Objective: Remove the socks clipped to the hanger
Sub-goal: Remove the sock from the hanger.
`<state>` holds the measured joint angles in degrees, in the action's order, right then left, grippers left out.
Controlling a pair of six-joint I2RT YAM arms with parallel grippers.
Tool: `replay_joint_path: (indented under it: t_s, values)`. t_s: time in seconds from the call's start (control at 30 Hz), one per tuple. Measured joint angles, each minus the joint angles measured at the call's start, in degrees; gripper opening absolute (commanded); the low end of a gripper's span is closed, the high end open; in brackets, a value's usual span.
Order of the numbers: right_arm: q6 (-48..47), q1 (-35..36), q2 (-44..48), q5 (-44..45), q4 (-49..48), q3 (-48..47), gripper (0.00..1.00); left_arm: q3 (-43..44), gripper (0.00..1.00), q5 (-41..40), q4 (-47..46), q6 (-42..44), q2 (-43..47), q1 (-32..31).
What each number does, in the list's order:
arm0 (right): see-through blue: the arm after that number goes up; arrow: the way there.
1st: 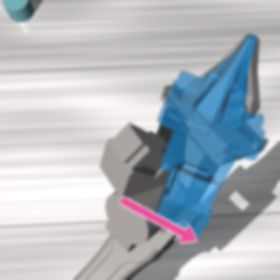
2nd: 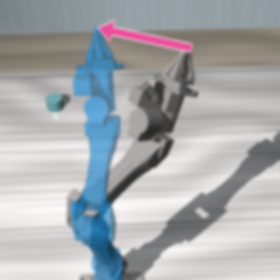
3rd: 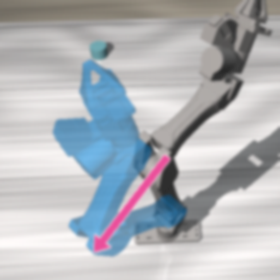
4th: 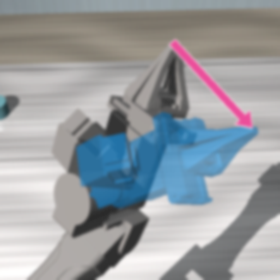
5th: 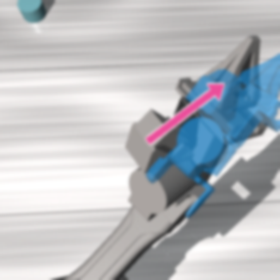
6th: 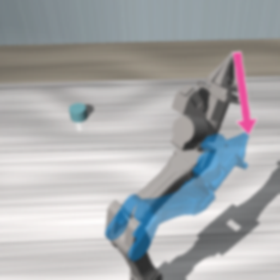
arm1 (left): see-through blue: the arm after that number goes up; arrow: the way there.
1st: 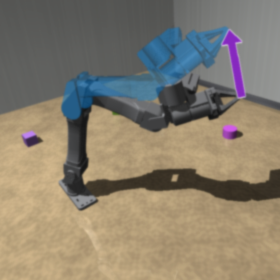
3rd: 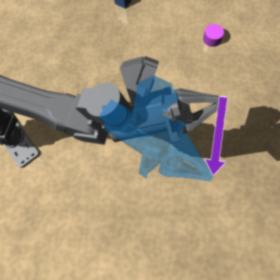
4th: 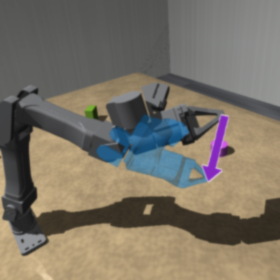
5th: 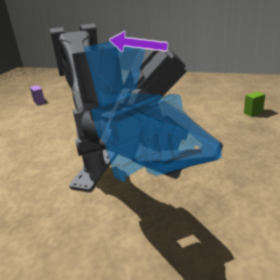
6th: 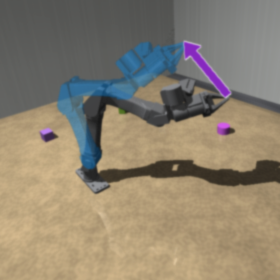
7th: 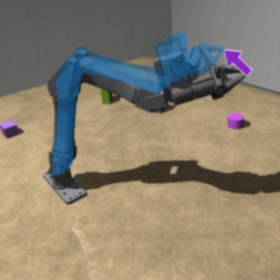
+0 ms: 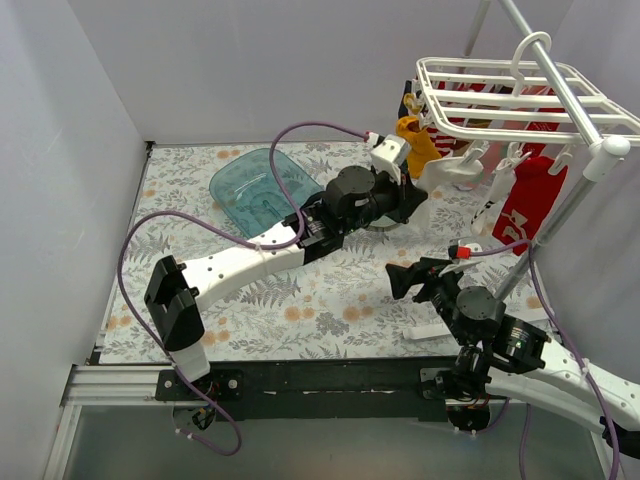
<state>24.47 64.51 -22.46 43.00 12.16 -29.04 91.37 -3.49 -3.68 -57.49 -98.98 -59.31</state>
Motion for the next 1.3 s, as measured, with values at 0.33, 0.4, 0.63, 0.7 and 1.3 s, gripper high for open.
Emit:
replay_joint_path:
  t_s: [0.33, 0.4, 0.63, 0.7, 1.3]
  values:
    - [-10.1, 0.0, -0.3, 6.5, -10.9, -1.4, 0.99, 1.9, 0.00, 10.7, 10.3, -5.9, 3.0, 8.2]
    - [-12.7, 0.0, -1.0, 7.2, -14.0, -1.5, 0.99, 2.0, 0.00, 13.2, 11.3, -7.1, 3.5, 9.1]
    - [-19.9, 0.0, -8.5, 5.9, -24.0, -1.6, 0.98, 2.1, 0.00, 21.5, 12.6, -10.9, 4.2, 9.5]
    - [-21.3, 0.0, -10.2, 5.9, -25.4, -1.6, 0.98, 2.1, 0.00, 23.3, 12.7, -11.7, 4.2, 9.5]
    - [-27.2, -0.8, -10.3, 6.4, -32.8, -0.9, 0.01, 0.2, 0.03, 35.8, 8.6, -20.1, 4.4, 9.5]
